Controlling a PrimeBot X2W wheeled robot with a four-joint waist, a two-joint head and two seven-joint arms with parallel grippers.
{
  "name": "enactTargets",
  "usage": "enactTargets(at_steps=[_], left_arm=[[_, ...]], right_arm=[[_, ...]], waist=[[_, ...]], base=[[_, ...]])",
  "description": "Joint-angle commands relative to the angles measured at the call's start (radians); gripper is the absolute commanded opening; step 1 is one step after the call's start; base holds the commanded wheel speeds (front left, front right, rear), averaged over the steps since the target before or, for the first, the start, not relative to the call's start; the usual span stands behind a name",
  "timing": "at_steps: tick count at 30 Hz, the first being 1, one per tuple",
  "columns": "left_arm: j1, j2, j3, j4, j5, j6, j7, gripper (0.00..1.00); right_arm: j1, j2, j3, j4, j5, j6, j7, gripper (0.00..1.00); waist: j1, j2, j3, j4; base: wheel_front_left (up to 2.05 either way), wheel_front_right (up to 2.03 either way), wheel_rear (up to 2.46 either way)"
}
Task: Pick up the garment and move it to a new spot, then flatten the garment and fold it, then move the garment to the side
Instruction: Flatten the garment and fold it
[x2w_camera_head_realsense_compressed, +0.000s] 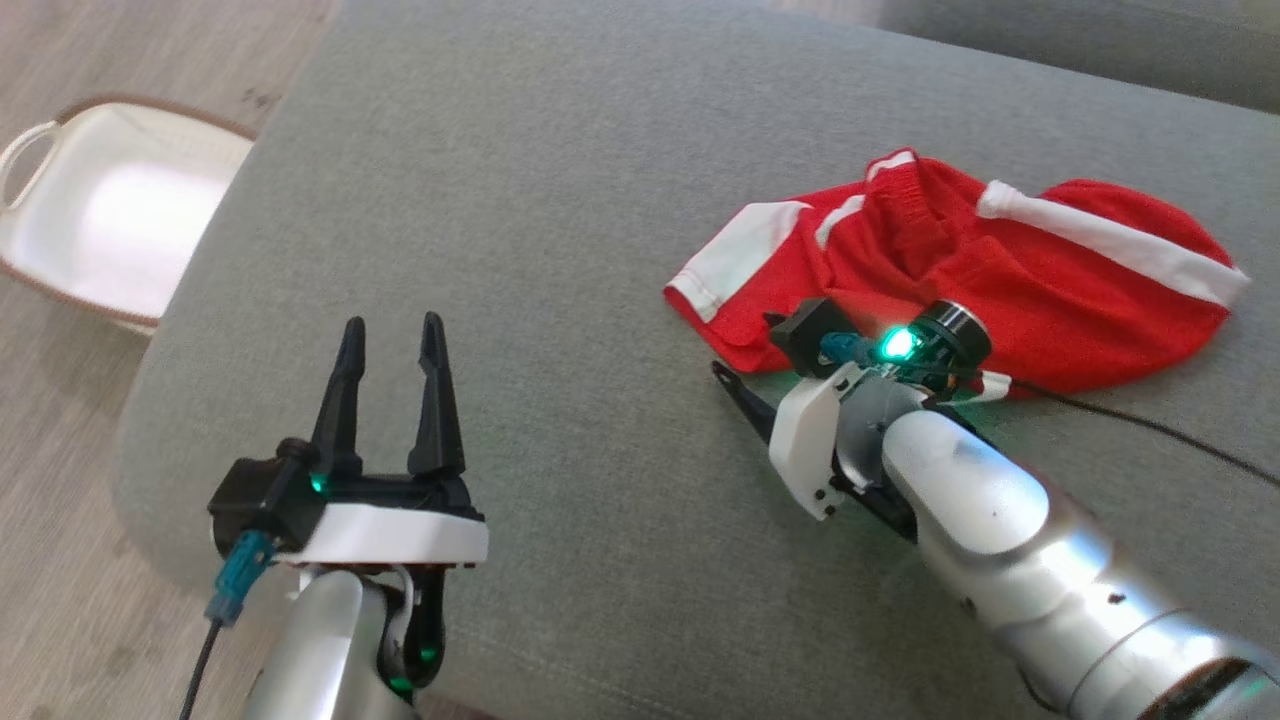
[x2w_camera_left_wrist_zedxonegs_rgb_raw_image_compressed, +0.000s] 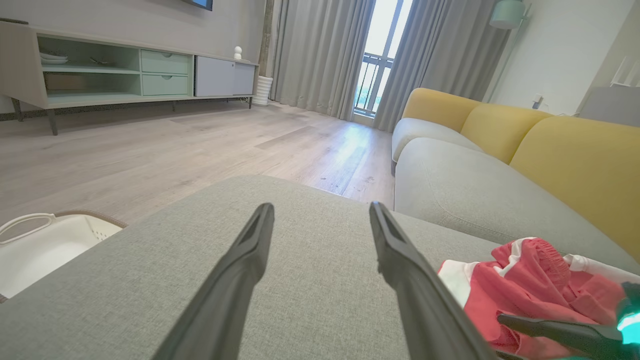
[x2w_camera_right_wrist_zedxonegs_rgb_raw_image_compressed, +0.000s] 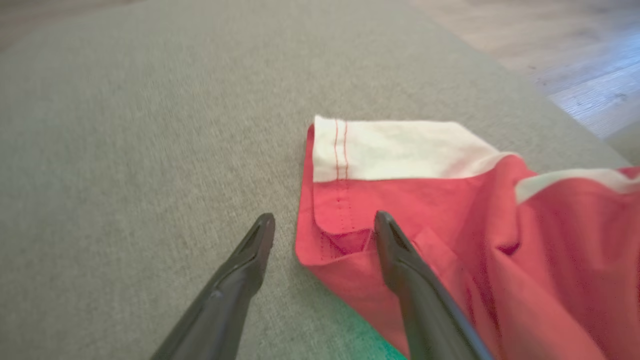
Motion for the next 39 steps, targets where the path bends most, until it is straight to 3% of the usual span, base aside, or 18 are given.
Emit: enactTargets(at_steps=[1, 9, 10, 11, 18, 28, 39], left_arm=[[-0.04, 0.006, 0.019, -0.031, -0.01, 0.01, -0.005, 1.0], [-0.04, 0.006, -0.008, -0.04, -0.033, 0.03, -0.005, 1.0], [-0.04, 0.006, -0.008, -0.041, -0.034, 0.033, -0.005, 1.0], [-0.039, 0.006, -0.007, -0.042, -0.035, 0.036, -0.005, 1.0], [-0.038, 0.006, 0.026, -0.047, -0.022, 0.036, -0.005, 1.0], [-0.036, 0.006, 0.102, -0.053, 0.037, 0.008, -0.005, 1.0], [-0.028, 0.005, 0.138, -0.058, 0.067, -0.008, -0.005, 1.0]], right_arm=[[-0.037, 0.01, 0.022, 0.016, -0.003, -0.001, 0.008, 1.0], [-0.099, 0.02, 0.068, 0.177, -0.027, -0.001, 0.021, 1.0], [-0.106, 0.023, 0.066, 0.192, -0.028, -0.001, 0.015, 0.44], [-0.113, 0.026, 0.065, 0.204, -0.031, -0.001, 0.004, 0.0], [-0.13, 0.05, 0.021, 0.242, -0.022, -0.001, -0.099, 0.0], [-0.04, 0.059, -0.139, 0.184, -0.005, -0.001, -0.274, 0.0], [0.176, -0.105, -0.381, 0.038, -0.007, -0.001, -0.296, 0.0]], waist=[[-0.0001, 0.0, 0.013, 0.023], [-0.0001, 0.0, 0.023, 0.04], [-0.0001, 0.0, 0.024, 0.038], [-0.0001, 0.0, 0.024, 0.033], [-0.0001, 0.0, 0.008, -0.051], [-0.0001, 0.0, -0.047, -0.275], [-0.0001, 0.0, -0.079, -0.432]], base=[[0.0, 0.0, 0.0], [0.0, 0.0, 0.0], [0.0, 0.0, 0.0], [0.0, 0.0, 0.0], [0.0, 0.0, 0.0], [0.0, 0.0, 0.0], [0.0, 0.0, 0.0]])
